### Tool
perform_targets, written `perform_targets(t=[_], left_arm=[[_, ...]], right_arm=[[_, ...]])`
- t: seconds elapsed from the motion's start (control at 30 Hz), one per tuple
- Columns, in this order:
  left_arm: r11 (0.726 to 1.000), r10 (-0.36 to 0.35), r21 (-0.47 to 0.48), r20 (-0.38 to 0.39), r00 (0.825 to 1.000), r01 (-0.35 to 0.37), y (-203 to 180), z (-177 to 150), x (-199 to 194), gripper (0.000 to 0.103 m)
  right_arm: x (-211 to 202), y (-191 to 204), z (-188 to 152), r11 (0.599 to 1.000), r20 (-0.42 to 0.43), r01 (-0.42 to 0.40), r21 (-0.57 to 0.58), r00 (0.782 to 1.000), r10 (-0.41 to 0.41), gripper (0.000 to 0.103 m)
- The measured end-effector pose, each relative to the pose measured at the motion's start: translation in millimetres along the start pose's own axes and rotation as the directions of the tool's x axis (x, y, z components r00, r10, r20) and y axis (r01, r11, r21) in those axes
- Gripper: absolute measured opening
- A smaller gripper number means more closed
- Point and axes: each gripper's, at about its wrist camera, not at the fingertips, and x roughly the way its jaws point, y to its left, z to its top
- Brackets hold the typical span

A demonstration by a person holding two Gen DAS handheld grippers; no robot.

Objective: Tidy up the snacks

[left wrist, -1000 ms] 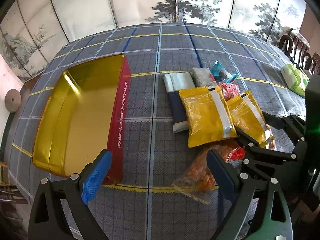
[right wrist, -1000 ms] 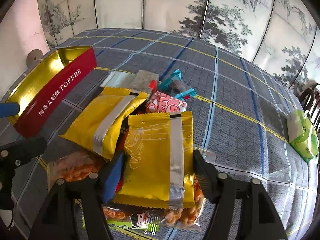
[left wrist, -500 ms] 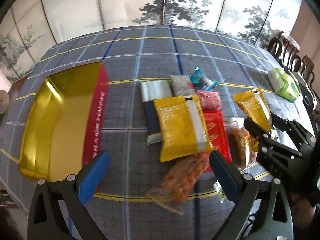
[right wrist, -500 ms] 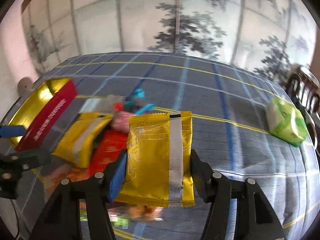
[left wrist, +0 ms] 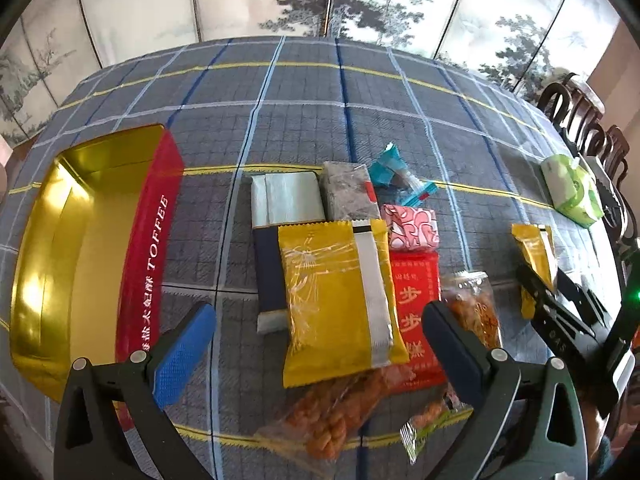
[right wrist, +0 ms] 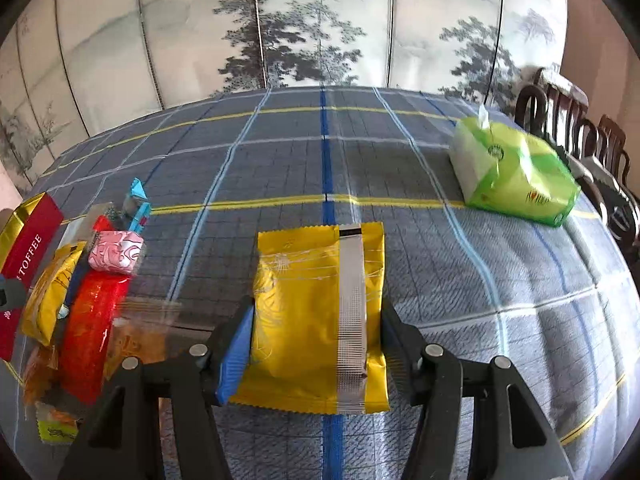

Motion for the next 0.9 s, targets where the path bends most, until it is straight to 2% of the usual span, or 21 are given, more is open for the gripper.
perform_targets(t=[0.3, 0.33, 0.37, 0.5, 0.57, 0.9], left_arm=[[0.999, 0.053, 0.013, -0.023, 0.998, -0.052, -0.1, 0.5, 18.3, 0.099], [0.999, 0.045, 0.009, -0.027, 0.999, -0.045, 0.2, -0.2, 19.2, 0.095], [1.0, 0.028, 0.009, -0.033, 0.999, -0.028, -0.1, -0.8, 20.5, 0.085], [1.0, -0.005, 0.02, -0.042, 0.999, 0.006, -4.2, -2.6, 21.6, 0.069], [0.999, -0.022, 0.031, -0.039, 0.999, 0.023, -6.5, -3.4, 19.6, 0.054], [0.997, -0.046, 0.053, -0.022, 0.999, 0.047, -0.7, -7.9, 8.8, 0.05]], right_arm=[[2.8, -0.7, -2.9, 1.0, -0.003, -0.007, 0.006, 1.0, 0.007, 0.06], [2.7, -1.4, -3.0, 1.0, -0.004, -0.009, 0.007, 1.0, 0.009, 0.06], [2.4, -1.7, -2.9, 1.0, -0.003, -0.009, 0.007, 1.0, 0.009, 0.06], [4.0, -3.4, -1.9, 1.0, -0.003, -0.009, 0.006, 1.0, 0.009, 0.06], [4.0, -2.2, -2.1, 1.0, -0.004, -0.009, 0.006, 1.0, 0.009, 0.06], [6.6, 0.1, -0.7, 1.0, -0.012, 0.004, -0.002, 1.0, -0.004, 0.061]])
